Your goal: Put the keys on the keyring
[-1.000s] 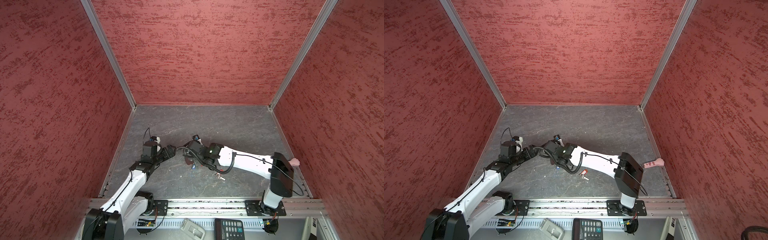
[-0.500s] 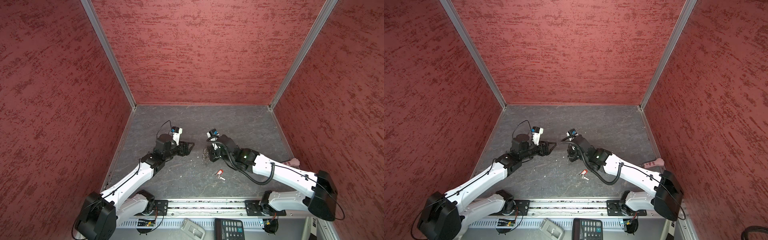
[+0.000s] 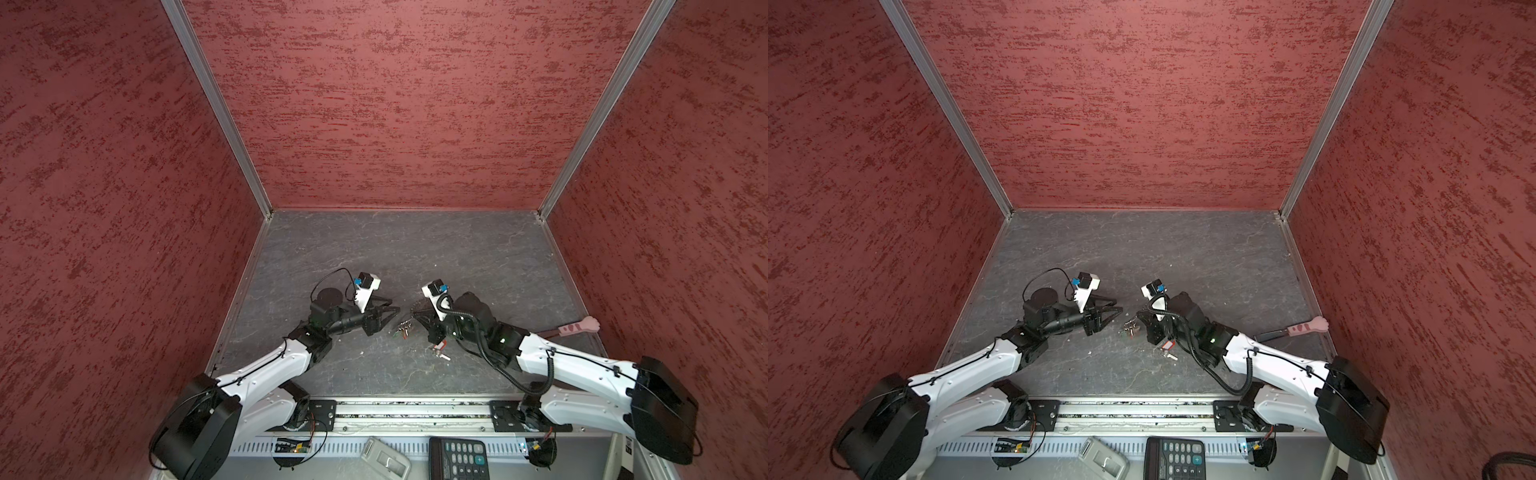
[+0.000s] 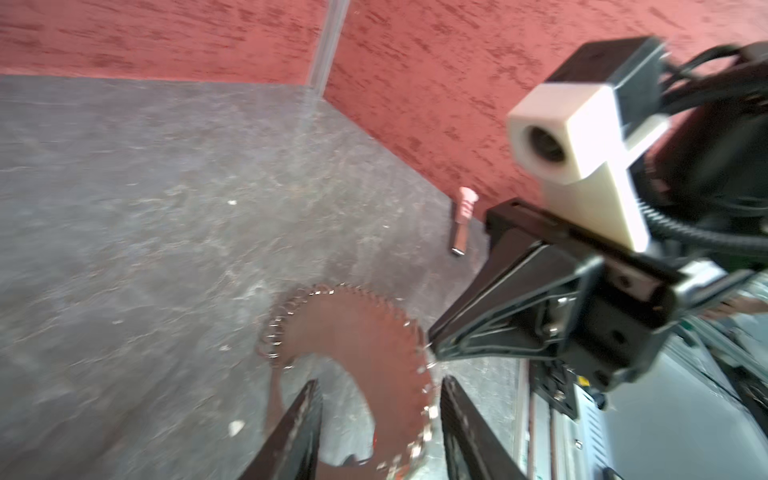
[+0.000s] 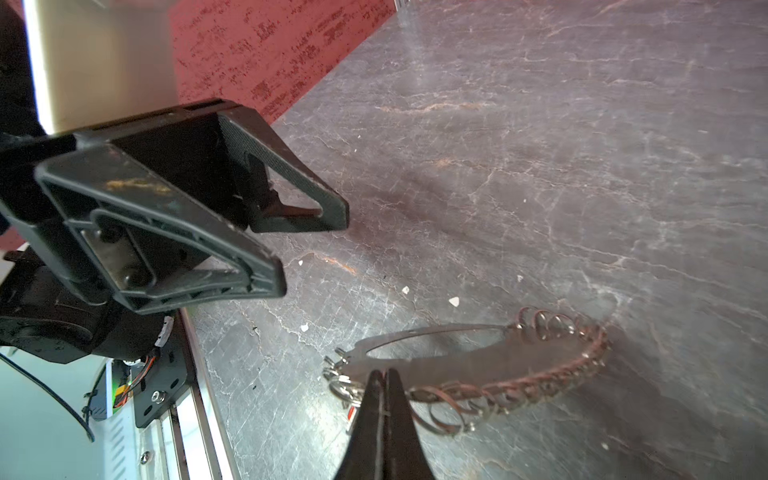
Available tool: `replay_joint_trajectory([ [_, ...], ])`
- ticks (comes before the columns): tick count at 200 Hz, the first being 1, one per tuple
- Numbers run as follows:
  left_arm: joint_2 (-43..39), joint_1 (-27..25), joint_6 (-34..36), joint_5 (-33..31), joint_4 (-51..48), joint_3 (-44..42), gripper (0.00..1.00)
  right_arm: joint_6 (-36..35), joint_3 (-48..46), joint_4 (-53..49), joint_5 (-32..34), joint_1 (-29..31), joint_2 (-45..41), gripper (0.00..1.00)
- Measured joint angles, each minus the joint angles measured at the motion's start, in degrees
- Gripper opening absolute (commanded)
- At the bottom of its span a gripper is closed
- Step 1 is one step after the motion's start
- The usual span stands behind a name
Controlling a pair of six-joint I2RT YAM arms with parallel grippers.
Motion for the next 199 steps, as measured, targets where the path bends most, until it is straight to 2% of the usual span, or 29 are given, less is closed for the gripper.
replay_joint_trajectory([
  [46,6.1,-0.5,3.5,6.1,6.7,-1.8,0.31,0.2,-6.5,10.5,-2.9,0.0,-2.4,0.00],
  [81,8.4,-0.5,6.6,10.4,7.0,-0.8,0.29,-0.9,-11.3,16.9,-5.1,0.0,-3.7,0.00],
  [127,10.6,-2.3,11.9,15.5,5.5,0.5,0.27,-3.9,-12.1,20.4,-8.1,-0.1,-3.7,0.00],
  [199,11.8,-2.7,15.8,17.8,3.8,0.8,0.23,-7.0,-13.3,23.1,-11.6,-1.8,-4.3,0.00],
])
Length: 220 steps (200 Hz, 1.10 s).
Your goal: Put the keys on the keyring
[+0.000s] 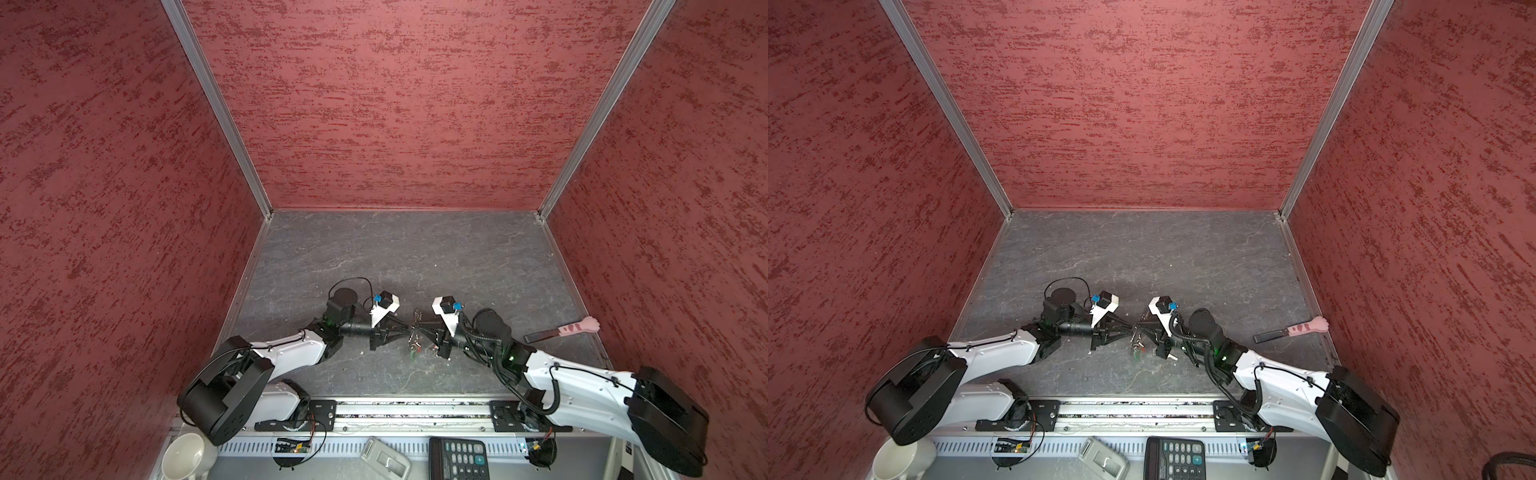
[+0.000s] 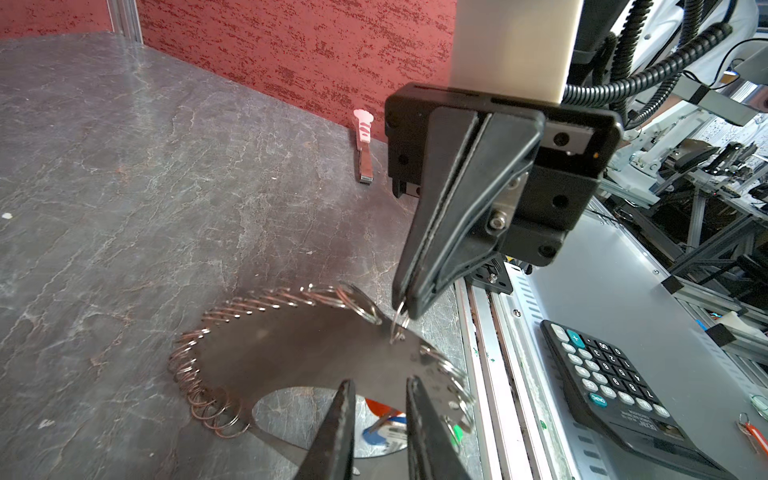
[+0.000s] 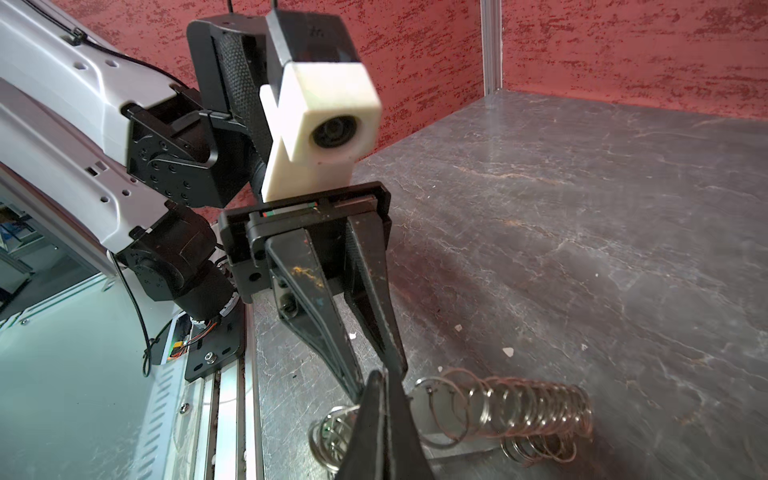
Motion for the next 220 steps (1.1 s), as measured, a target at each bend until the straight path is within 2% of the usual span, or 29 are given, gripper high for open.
replay_joint_trajectory([
  [24,0.1,-0.2,-0.2,0.6,1.0,0.0,0.26,-0.1,-0.1,1.8,-1.6,-0.4,1.1,0.00],
  [51,0.1,-0.3,-1.0,0.8,2.6,0.0,0.27,1.3,-3.1,10.9,-3.4,-0.5,4.5,0.00],
  [98,0.2,-0.2,-2.1,2.2,4.8,-0.1,0.22,4.0,-4.6,21.2,-5.0,-0.5,10.4,0.00],
  [198,1.2,-0.2,-2.6,4.4,4.4,-0.1,0.01,4.1,-4.6,24.3,-6.0,-0.9,12.5,0.00],
  [220,1.2,-0.2,-2.5,4.3,3.9,-0.1,0.00,3.7,-4.6,24.0,-6.3,-0.9,12.5,0.00],
])
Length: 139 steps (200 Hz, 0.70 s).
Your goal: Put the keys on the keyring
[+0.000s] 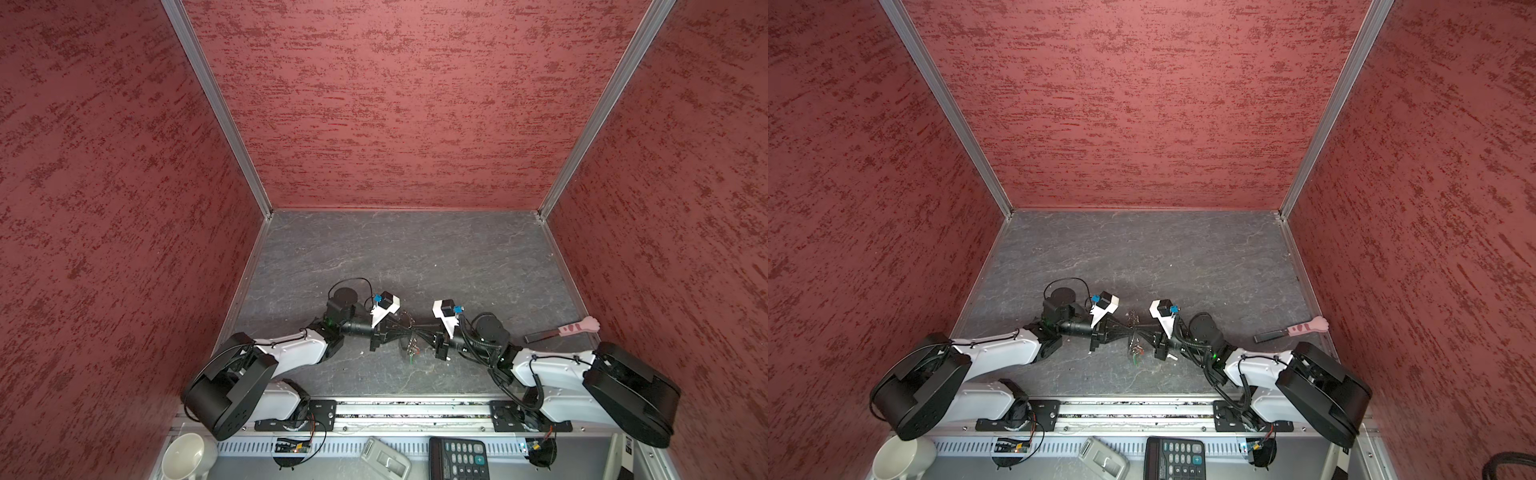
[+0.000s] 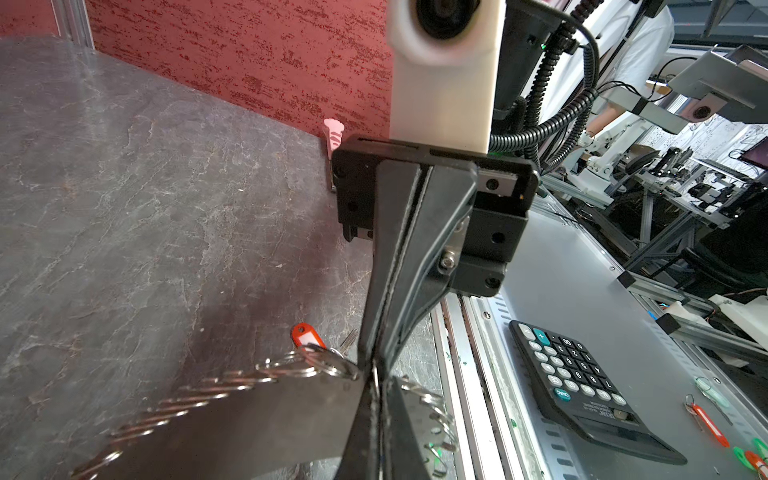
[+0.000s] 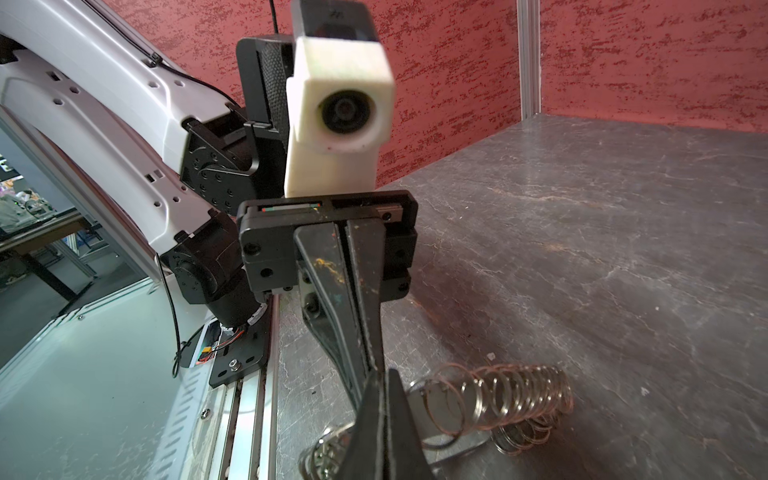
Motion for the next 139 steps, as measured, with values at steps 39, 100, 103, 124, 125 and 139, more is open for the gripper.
replay_joint_trajectory([
  [39,-1.1,-0.1,1.3,-1.6,-3.0,0.1,0.00,-1.7,0.8,-3.5,-0.3,0.0,-0.9,0.00],
  [100,-4.8,-1.0,8.4,-8.1,-14.4,2.7,0.00,-5.2,3.3,-20.3,-0.7,-3.0,-12.5,0.21],
  [103,-4.8,-1.0,8.8,-8.3,-15.1,3.0,0.00,-5.6,3.3,-21.0,-0.7,-3.1,-13.2,0.22],
  [124,-4.9,-1.8,12.2,-9.4,-21.0,5.4,0.00,-9.4,3.3,-24.7,-1.0,-3.1,-16.4,0.24],
  [125,-4.9,-1.9,12.5,-9.4,-21.4,5.6,0.00,-9.7,3.3,-24.9,-1.1,-3.1,-16.5,0.24],
  [139,-4.9,-2.4,14.6,-9.8,-24.8,7.3,0.00,-13.5,3.4,-27.2,-2.3,-3.1,-17.0,0.24],
])
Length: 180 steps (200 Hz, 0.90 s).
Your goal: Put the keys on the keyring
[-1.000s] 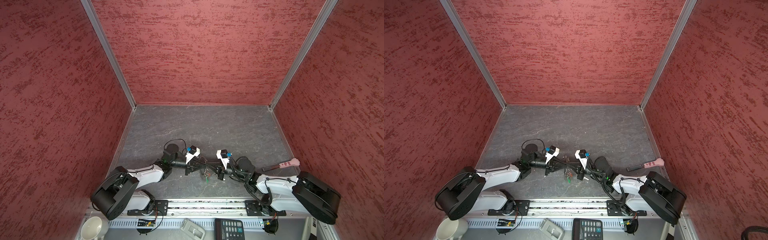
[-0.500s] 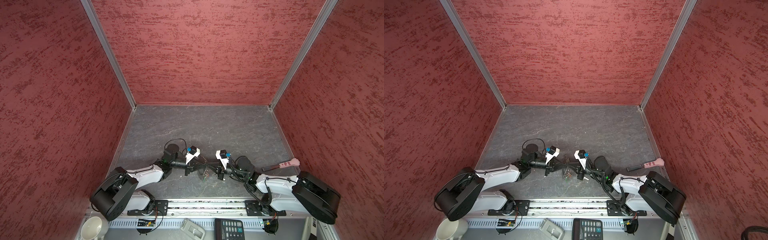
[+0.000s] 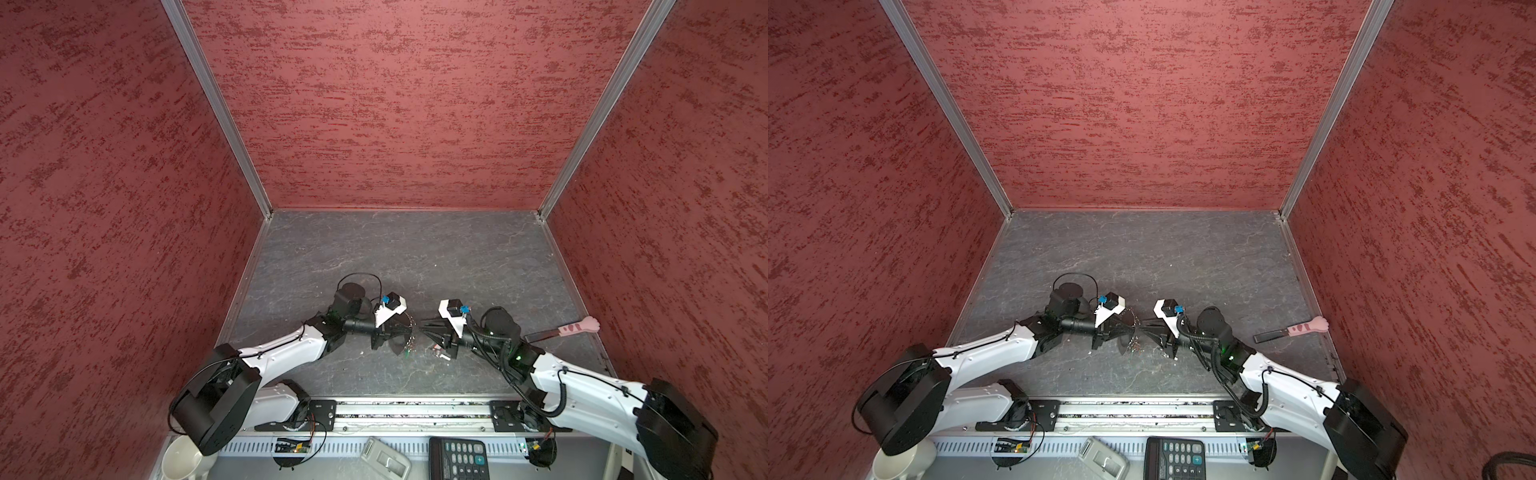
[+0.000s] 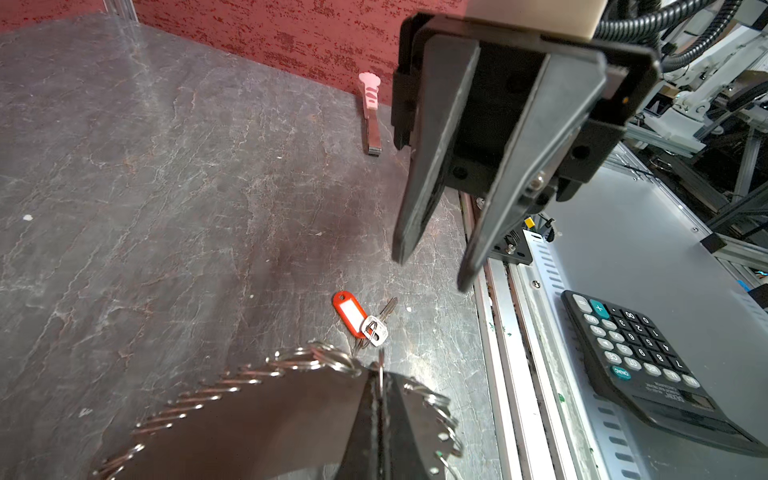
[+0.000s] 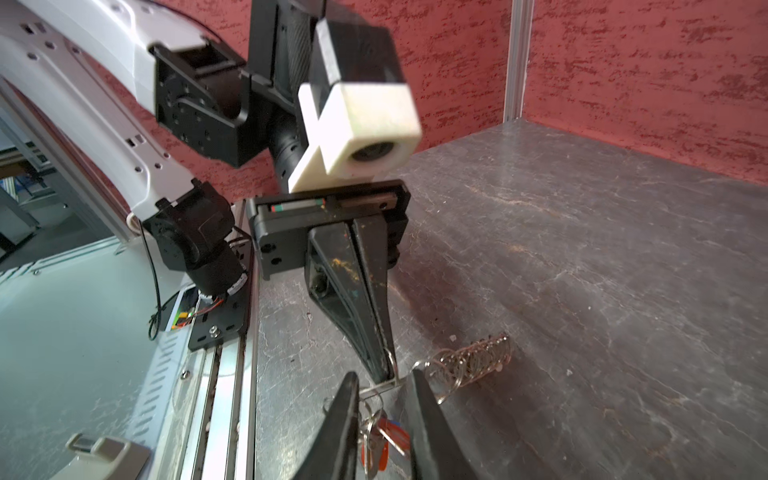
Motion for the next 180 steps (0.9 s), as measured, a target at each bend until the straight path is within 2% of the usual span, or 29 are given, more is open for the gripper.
replay_joint_trajectory([
  [54,-1.2,-0.9,7.1,0.1,-6.8,1.3,0.00,-8.5,3.9,-8.9,-4.5,0.0,3.1,0.15],
  [97,-1.0,-1.4,9.7,1.6,-9.8,1.3,0.00,-10.7,3.8,-9.1,-7.2,0.0,3.3,0.15],
  [180,0.5,-1.6,10.9,3.3,-10.7,1.4,0.00,-11.4,5.1,-9.0,-10.1,0.0,8.8,0.14],
])
